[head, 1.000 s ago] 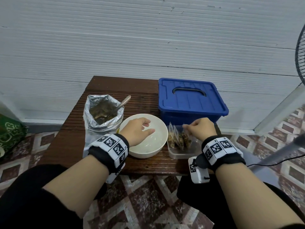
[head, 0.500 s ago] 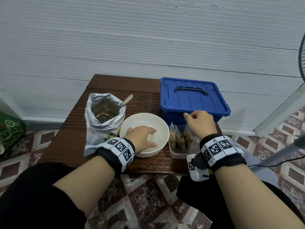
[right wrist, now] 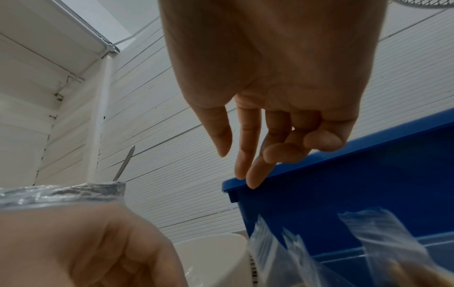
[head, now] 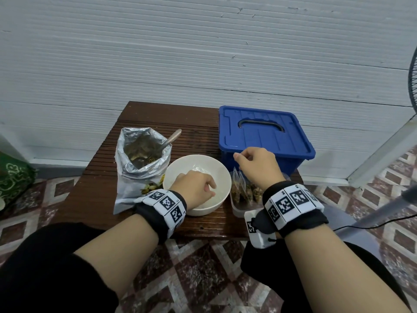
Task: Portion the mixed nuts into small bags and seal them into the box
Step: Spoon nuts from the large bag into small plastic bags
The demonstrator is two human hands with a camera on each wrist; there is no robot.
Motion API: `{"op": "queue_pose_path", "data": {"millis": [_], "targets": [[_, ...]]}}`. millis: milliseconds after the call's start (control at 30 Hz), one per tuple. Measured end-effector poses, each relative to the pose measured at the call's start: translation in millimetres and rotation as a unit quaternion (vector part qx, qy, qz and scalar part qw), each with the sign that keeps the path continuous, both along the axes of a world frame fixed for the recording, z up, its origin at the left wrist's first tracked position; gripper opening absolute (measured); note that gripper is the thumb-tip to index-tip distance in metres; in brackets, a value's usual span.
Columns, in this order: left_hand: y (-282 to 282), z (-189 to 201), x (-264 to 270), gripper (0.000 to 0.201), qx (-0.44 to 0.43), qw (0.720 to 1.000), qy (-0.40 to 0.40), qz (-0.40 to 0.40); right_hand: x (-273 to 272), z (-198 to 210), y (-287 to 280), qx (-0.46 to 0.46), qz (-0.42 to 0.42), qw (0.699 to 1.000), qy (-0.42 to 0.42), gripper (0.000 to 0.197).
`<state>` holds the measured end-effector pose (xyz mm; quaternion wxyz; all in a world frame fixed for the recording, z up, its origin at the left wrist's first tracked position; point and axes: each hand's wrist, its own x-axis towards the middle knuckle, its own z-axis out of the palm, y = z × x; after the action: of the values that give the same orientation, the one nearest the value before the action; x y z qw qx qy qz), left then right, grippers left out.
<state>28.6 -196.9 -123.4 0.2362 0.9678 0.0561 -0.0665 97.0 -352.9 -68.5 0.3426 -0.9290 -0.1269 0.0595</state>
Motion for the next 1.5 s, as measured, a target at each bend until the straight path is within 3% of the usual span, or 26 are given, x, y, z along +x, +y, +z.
{"op": "queue_pose_path", "data": {"millis": [67, 167, 300, 400, 500, 633, 733, 800, 867, 1233, 1500], "targets": [[3.9, 2.0, 0.6, 0.005, -0.057, 0.998, -0.022, 0.017, 0.5, 1.0, 2.0, 0.011, 0.002, 1.0, 0.012, 0.025], [9.9, 12.3, 1.8, 0.006, -0.155, 0.981, -0.087, 0.072, 1.8, 1.9, 5.1, 0.023, 0.011, 0.999, 0.028, 0.026], [7.5, 29.9, 2.0, 0.006, -0.338, 0.91, -0.181, 0.159, 2.3, 3.7, 6.7, 0.04, 0.018, 0.998, 0.054, 0.031], [1.2, 38.5, 2.2, 0.009, -0.426, 0.865, -0.193, 0.185, 2.2, 6.1, 8.6, 0.091, 0.012, 0.988, 0.126, 0.038], [-2.1, 44.3, 1.5, 0.013, -0.487, 0.831, -0.184, 0.196, -0.2, 12.1, 6.4, 0.151, 0.019, 0.968, 0.197, 0.034], [-1.9, 46.7, -0.9, 0.015, -0.588, 0.772, -0.162, 0.181, -0.6, 13.1, 0.8, 0.153, 0.038, 0.964, 0.215, 0.033], [-2.0, 49.1, -1.6, 0.014, -0.617, 0.752, -0.156, 0.17, 0.6, 9.8, -0.3, 0.212, 0.018, 0.95, 0.229, 0.025], [-2.1, 50.1, -2.2, 0.012, -0.615, 0.752, -0.156, 0.182, 2.4, 10.0, -2.8, 0.231, 0.011, 0.951, 0.205, 0.013], [-0.6, 50.5, -3.3, 0.02, -0.583, 0.773, -0.154, 0.194, 3.5, 11.7, -5.4, 0.218, 0.017, 0.959, 0.178, 0.007], [-1.9, 43.2, -3.4, 0.005, -0.502, 0.813, -0.174, 0.237, 4.9, 15.0, -14.0, 0.176, 0.045, 0.972, 0.151, 0.015], [-0.8, 42.5, -3.8, 0.019, -0.453, 0.844, -0.175, 0.229, 3.2, 15.1, -13.7, 0.191, 0.046, 0.97, 0.144, 0.018]]}}
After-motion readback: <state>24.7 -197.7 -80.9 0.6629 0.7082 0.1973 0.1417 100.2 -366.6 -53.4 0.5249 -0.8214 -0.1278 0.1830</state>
